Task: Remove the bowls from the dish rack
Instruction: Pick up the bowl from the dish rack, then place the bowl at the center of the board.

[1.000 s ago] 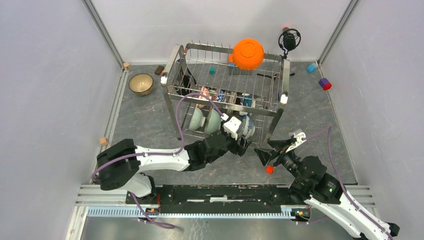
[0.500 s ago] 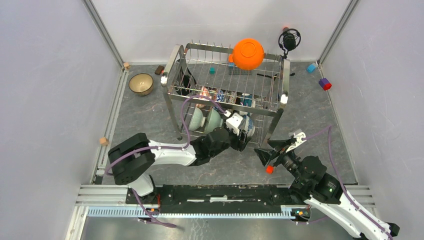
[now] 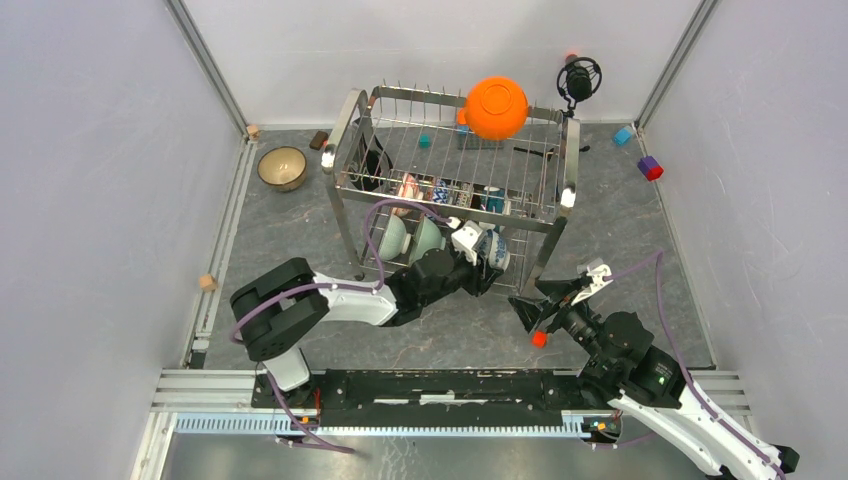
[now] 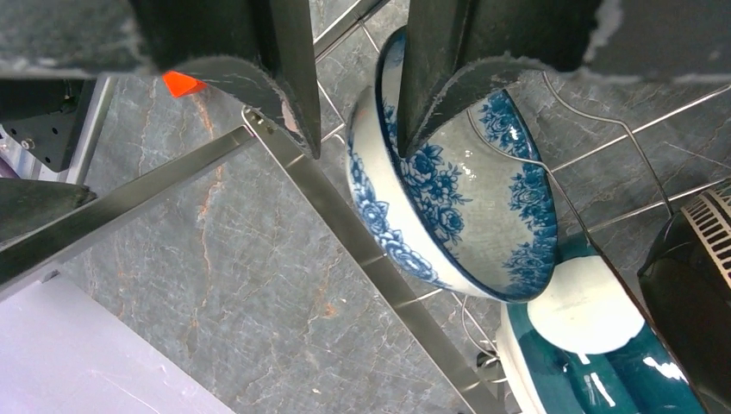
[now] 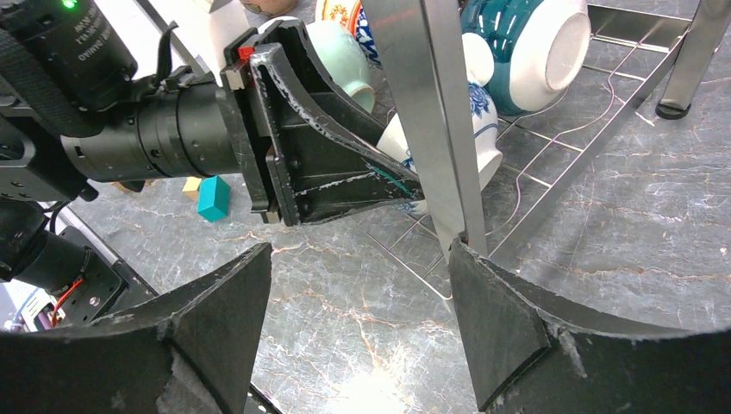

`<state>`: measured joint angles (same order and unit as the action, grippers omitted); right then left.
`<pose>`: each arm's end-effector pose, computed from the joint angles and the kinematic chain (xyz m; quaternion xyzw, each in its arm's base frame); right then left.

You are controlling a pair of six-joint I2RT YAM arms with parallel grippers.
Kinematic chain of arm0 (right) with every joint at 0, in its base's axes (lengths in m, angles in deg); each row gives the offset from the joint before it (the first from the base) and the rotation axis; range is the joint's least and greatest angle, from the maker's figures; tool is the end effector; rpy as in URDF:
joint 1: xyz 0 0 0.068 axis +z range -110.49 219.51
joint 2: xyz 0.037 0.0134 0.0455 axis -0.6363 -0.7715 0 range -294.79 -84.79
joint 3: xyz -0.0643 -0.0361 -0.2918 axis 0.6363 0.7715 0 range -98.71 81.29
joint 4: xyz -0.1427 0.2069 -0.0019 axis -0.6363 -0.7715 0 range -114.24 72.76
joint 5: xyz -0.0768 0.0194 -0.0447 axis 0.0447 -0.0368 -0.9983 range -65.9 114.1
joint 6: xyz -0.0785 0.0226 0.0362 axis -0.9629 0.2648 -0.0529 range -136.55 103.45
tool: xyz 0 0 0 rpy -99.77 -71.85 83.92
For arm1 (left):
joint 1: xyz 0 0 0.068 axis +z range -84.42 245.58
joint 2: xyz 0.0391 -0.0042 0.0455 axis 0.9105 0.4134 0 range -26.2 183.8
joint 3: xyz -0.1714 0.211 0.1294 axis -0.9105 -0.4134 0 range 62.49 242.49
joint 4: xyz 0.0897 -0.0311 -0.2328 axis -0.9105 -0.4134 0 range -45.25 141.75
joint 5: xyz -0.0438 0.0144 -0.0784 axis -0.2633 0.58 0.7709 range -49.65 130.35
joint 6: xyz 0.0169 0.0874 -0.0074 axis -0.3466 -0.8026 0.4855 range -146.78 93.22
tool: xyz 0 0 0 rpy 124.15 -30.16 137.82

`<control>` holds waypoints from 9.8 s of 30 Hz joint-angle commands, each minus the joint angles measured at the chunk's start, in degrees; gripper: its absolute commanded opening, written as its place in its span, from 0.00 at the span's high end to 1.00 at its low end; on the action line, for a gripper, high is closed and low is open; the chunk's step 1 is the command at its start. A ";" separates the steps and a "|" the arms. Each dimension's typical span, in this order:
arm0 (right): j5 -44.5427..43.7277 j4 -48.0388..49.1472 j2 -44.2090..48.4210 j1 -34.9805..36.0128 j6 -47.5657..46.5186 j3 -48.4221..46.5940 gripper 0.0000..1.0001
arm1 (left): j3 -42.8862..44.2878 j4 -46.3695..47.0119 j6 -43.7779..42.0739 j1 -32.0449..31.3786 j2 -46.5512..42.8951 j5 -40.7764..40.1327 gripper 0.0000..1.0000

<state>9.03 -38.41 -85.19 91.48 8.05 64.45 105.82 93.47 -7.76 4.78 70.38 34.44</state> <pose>0.0687 0.0543 0.2269 -0.0862 0.7296 0.3402 0.5869 0.1983 -0.3382 0.2223 0.2453 0.7343 -0.3746 0.5102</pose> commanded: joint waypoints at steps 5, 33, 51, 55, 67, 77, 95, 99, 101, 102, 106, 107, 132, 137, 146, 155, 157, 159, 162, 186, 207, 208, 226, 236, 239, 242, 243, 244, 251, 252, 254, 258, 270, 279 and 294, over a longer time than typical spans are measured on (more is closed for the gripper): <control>0.10 1.00 9.44 -0.11 -0.64 -0.89 0.20 | -1.37 4.40 8.08 3.42 3.33 3.70 0.64; -0.23 1.12 9.44 -0.11 -0.60 -0.63 0.20 | -8.36 23.94 6.48 4.46 2.58 10.41 0.98; -0.26 1.25 9.46 -0.13 -0.51 -0.48 0.20 | -10.15 36.69 12.27 4.84 3.64 11.53 0.98; -0.29 1.09 9.46 -0.12 -0.49 -0.54 0.20 | -9.83 37.45 12.57 4.82 3.45 11.93 0.98; -0.21 1.16 9.46 -0.11 -0.59 -0.49 0.20 | -10.63 38.88 13.32 4.64 -0.34 13.15 0.98; -0.19 1.22 9.46 -0.12 -0.58 -0.64 0.20 | -12.07 37.13 12.83 4.06 -4.92 12.88 0.98; 0.24 0.89 9.46 -0.13 -0.86 -1.36 0.19 | -20.76 33.61 14.29 1.74 -18.32 10.55 0.98; 1.74 0.70 9.44 -0.11 -1.09 -1.88 0.19 | -24.31 29.09 13.99 0.56 -24.78 8.85 0.98; 2.58 0.72 9.37 -0.12 -1.12 -2.00 0.18 | -25.88 25.11 12.25 -1.22 -28.55 6.99 0.98; 3.00 0.76 9.37 -0.11 -1.13 -2.13 0.19 | -26.46 22.63 10.78 -2.30 -30.63 6.11 0.98; 4.07 0.22 9.35 -0.12 -1.13 -2.94 0.19 | -27.45 10.25 6.21 -7.16 -38.52 0.61 0.98; 4.23 0.01 9.29 -0.09 -1.12 -3.32 0.18 | -27.74 8.22 5.80 -7.91 -40.68 -0.17 0.98; 23.71 -3.88 -14.90 -0.16 -5.30 -13.33 0.24 | -12.82 -44.63 -13.53 -33.54 -49.94 -30.01 0.98; 25.07 -4.53 -18.81 -0.13 -4.07 -12.87 0.28 | -8.84 -49.77 -18.18 -38.37 -45.43 -33.54 0.98; 22.52 -7.97 -21.80 -0.11 -5.98 -14.30 0.28 | -4.53 -60.23 -25.21 -47.75 -40.08 -34.20 0.98; 24.30 -16.11 -30.65 0.05 -13.61 -21.05 0.28 | -3.40 -62.21 -32.87 -51.91 -32.76 -23.54 0.98; 24.71 -16.50 -31.80 0.42 -14.16 -21.55 0.28 | -4.20 -61.33 -35.09 -51.92 -31.95 -19.73 0.98; 26.06 -15.97 -33.16 1.37 -14.22 -21.74 0.27 | -4.90 -60.52 -37.23 -51.95 -30.73 -15.92 0.98; 23.55 -14.37 -35.18 4.95 -13.60 -21.92 0.27 | -3.86 -60.60 -37.99 -51.90 -28.32 -14.72 0.98; 1.77 -0.87 -54.95 31.97 -4.25 -23.12 0.37 | -8.67 -51.15 -41.06 -53.07 -30.12 -10.90 0.98; 6.29 1.63 -61.05 32.74 -3.03 -23.08 0.59 | -9.65 -46.23 -41.80 -54.08 -29.49 -11.76 0.98; 6.50 1.54 -61.18 32.76 -3.06 -23.06 0.60 | -9.76 -46.12 -41.71 -54.06 -29.45 -11.63 0.98; 6.39 -0.27 -62.50 34.77 -3.16 -23.60 1.00 | -11.41 -43.45 -39.23 -54.17 -30.90 -13.04 0.91; 5.02 -2.56 -56.80 34.96 -0.98 -21.24 1.00 | -13.97 -40.46 -33.11 -54.17 -32.03 -15.50 0.00; 2.97 -5.90 -51.98 35.29 0.54 -19.83 1.00 | -15.55 -39.25 -30.85 -54.19 -34.76 -15.85 0.00; -0.36 -11.82 -46.81 35.28 2.43 -18.47 1.00 | -17.75 -38.26 -28.57 -54.15 -38.56 -17.37 0.00; -1.78 -13.83 -45.30 35.30 3.05 -18.24 1.00 | -18.43 -37.99 -27.85 -54.17 -39.91 -18.49 0.00; -2.87 -16.19 -44.15 35.31 3.70 -18.14 1.00 | -18.98 -37.73 -27.21 -54.16 -41.06 -19.64 0.00; -14.50 -33.05 -41.17 35.23 9.71 -21.81 1.00 | -22.31 -33.64 -25.46 -54.17 -46.32 -26.33 0.00; -16.81 -35.74 -41.25 35.22 11.24 -22.83 1.00 | -22.49 -33.10 -25.34 -54.17 -46.27 -27.24 0.00; -21.23 -39.50 -40.95 35.22 14.25 -23.96 1.00 | -22.66 -32.06 -25.41 -54.14 -45.52 -29.16 0.00; -28.00 -43.59 -38.18 35.20 20.55 -25.32 1.00 | -22.99 -28.16 -26.38 -54.12 -42.96 -32.30 0.00; -40.51 -49.18 -34.43 35.12 29.42 -26.79 1.00 | -23.64 -15.05 -29.10 -54.17 -34.54 -35.66 0.00; -43.59 -50.51 -33.69 33.46 24.27 -34.04 1.00 | -22.09 -12.28 -30.90 -54.12 -29.41 -36.27 0.00; -24.62 -35.57 -37.33 33.43 -3.62 -56.46 1.00 | -21.58 -8.29 -33.39 -54.08 -27.62 -37.70 0.00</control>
<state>-22.14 -83.69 -121.41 124.96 14.02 15.25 82.39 80.26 -38.82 -49.03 41.81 -1.28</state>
